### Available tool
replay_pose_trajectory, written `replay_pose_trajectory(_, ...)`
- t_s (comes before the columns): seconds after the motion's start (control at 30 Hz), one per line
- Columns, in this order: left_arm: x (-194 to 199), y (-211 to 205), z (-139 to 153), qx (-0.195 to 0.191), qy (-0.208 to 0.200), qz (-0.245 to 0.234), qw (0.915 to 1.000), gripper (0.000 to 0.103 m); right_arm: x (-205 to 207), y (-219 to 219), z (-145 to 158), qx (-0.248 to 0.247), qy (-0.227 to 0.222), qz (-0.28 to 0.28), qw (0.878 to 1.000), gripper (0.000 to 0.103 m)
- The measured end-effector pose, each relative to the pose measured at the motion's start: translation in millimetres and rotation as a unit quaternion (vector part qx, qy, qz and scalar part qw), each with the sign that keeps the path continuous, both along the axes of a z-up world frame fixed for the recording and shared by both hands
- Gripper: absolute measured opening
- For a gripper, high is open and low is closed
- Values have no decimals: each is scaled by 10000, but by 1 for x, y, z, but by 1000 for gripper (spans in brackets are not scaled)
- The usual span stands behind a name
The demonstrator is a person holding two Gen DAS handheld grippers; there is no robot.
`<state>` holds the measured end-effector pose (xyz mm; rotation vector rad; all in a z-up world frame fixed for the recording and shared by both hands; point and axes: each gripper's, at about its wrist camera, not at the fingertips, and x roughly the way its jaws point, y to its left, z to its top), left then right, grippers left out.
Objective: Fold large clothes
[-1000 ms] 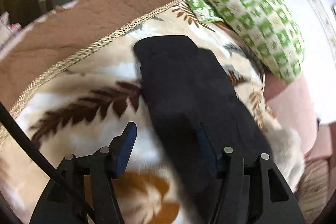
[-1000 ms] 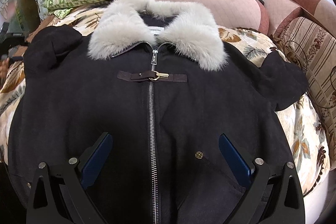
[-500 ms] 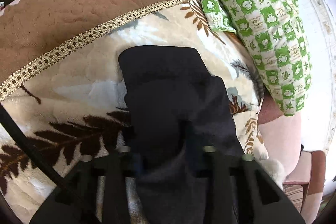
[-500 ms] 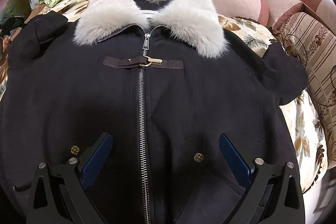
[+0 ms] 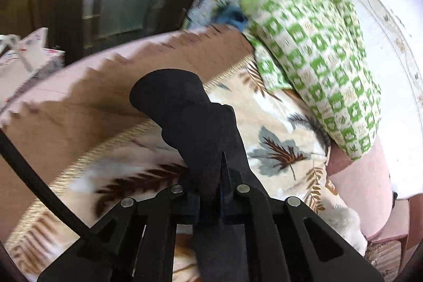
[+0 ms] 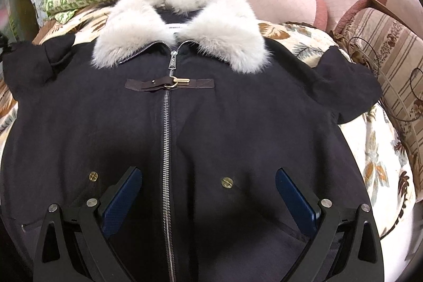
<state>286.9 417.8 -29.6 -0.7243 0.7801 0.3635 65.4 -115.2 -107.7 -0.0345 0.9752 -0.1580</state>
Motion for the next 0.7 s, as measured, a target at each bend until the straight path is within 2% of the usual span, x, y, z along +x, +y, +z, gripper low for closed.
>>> replay_pose_trajectory(0.1, -28, 24, -1, -89, 38, 278, 9996, 9, -8, -4, 3, 82, -42, -59, 9999, 102)
replay_pose_trajectory(0.2, -44, 41, -20, -288, 260, 520, 9979, 9, -14, -7, 4, 141, -51, -115, 9998, 102)
replay_pose_trajectory(0.3, -57, 48, -38, -487, 401, 730, 9953, 9, -21, -10, 5, 190, -53, -162, 9997, 102)
replay_pose_trajectory(0.37, -61, 43, -40, -422, 453, 780, 9950, 9, -26, -12, 7, 227, -80, -192, 9995, 102)
replay_pose_trajectory(0.5, -68, 11, -8, 154, 265, 510, 9982, 9, -35, -13, 11, 219, -183, -195, 9994, 102)
replay_pose_trajectory(0.6, -70, -26, 25, 358, -115, 19, 9993, 8, -39, -17, 9, 324, -209, -227, 9990, 102)
replay_pose_trajectory(0.7, -67, -82, 54, 489, -453, -628, 9958, 8, -42, -22, 5, 542, -194, -270, 9980, 102)
